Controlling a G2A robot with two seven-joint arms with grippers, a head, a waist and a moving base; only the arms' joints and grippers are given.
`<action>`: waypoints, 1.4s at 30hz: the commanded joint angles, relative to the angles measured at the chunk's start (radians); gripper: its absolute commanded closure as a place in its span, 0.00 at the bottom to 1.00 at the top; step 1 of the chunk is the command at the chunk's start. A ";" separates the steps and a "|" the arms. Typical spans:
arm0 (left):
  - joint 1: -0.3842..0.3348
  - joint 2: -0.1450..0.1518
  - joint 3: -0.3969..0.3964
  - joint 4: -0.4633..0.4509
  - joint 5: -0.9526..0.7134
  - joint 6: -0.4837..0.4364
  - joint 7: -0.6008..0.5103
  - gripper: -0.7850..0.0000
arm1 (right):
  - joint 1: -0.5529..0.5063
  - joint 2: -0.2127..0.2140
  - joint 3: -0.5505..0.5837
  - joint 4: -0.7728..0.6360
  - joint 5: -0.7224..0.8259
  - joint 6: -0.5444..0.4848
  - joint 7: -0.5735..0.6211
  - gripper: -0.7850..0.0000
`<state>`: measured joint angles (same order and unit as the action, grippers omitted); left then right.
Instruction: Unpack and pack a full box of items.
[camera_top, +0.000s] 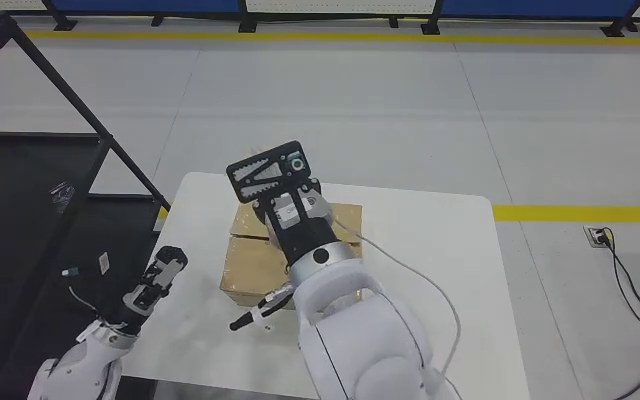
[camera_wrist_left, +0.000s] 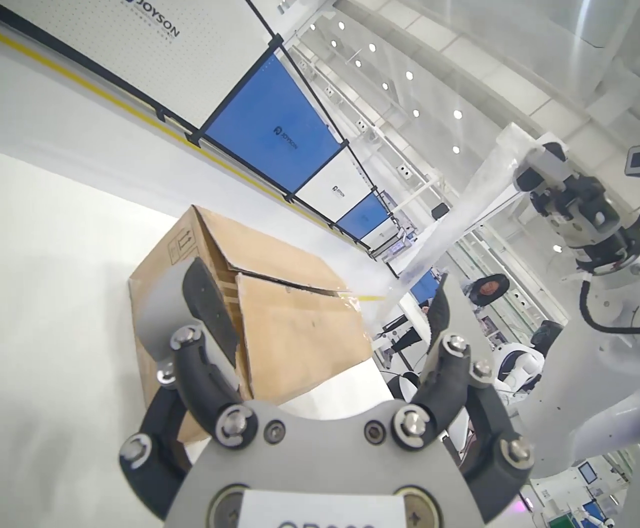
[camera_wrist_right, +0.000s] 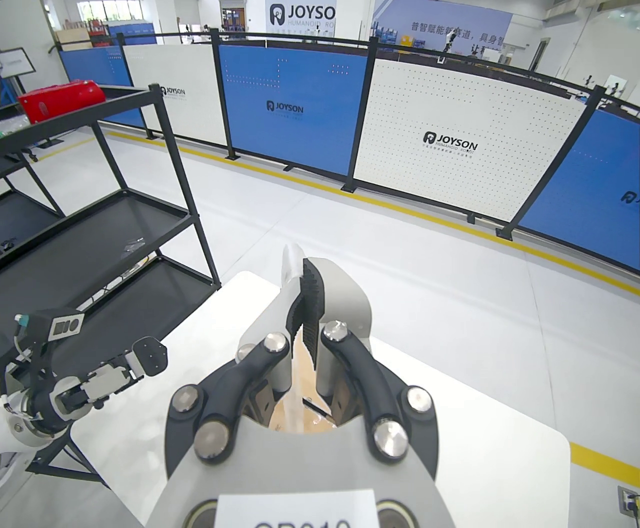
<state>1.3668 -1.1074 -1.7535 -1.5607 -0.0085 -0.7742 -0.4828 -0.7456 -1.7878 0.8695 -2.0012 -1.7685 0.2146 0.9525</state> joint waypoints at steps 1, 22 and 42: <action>0.002 -0.001 0.008 -0.012 -0.005 -0.011 0.011 0.00 | 0.021 -0.007 -0.003 -0.009 -0.005 0.005 0.021 1.00; -0.003 0.002 0.113 -0.079 -0.306 0.059 -0.082 0.00 | 0.149 -0.071 0.018 0.050 0.131 0.011 -0.106 1.00; -0.047 0.010 0.086 0.017 -0.341 0.035 -0.127 0.00 | 0.125 -0.077 0.133 0.195 0.353 -0.172 -0.368 1.00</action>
<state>1.3179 -1.0960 -1.6739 -1.5380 -0.3711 -0.7186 -0.6291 -0.6237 -1.8639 1.0037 -1.8122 -1.4166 0.0409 0.5879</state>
